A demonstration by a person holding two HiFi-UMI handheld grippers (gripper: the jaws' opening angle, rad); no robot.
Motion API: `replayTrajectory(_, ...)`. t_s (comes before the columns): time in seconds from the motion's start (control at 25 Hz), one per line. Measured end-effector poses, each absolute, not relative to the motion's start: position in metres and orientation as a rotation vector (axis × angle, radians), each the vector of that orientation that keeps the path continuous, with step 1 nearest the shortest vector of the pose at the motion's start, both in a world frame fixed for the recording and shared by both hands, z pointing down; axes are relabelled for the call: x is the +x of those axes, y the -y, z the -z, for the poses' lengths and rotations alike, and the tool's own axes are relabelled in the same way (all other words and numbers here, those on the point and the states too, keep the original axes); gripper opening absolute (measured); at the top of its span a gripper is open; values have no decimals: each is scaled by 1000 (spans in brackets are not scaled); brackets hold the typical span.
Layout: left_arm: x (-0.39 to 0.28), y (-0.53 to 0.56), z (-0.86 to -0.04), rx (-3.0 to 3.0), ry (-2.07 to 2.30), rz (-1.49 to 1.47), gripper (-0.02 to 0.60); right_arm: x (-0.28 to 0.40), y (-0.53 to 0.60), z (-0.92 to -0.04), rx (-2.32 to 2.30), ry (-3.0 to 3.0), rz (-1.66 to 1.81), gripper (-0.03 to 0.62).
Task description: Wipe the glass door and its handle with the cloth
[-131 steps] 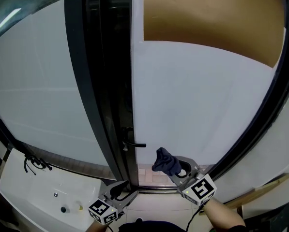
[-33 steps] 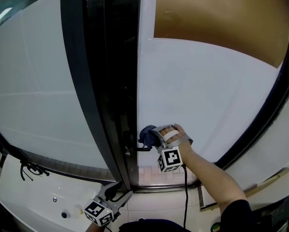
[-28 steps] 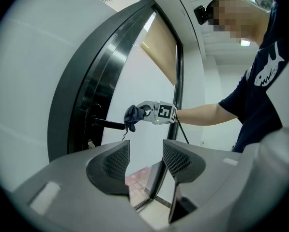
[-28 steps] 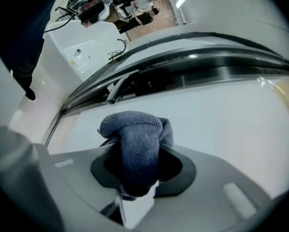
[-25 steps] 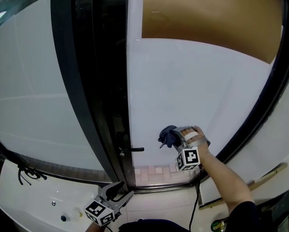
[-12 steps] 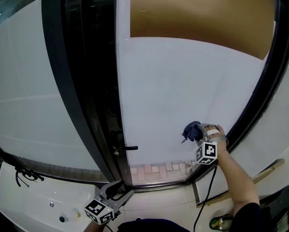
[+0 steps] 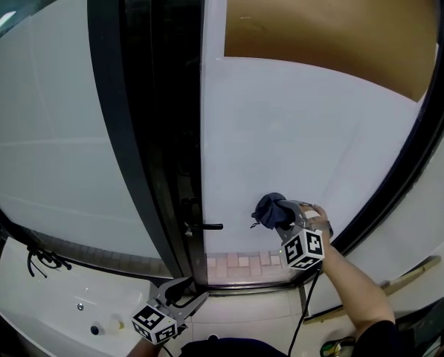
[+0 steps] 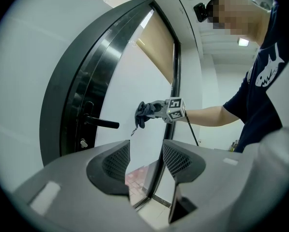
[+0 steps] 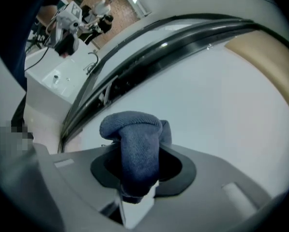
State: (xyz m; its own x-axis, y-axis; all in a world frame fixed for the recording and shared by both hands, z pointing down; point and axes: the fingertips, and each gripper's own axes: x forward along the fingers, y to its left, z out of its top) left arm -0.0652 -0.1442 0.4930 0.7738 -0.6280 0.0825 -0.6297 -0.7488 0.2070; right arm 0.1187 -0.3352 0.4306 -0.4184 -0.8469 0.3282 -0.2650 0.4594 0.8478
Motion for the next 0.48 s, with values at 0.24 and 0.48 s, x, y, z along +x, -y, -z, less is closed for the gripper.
replayTrajectory(0.24,-71,142,-500,2745,988,-1,209,-7,319,-413,795,2252,811,126)
replayTrajectory(0.48,-87,143,-499,2721,1032,-2,209,-92,318,-441,615,2316,706,126)
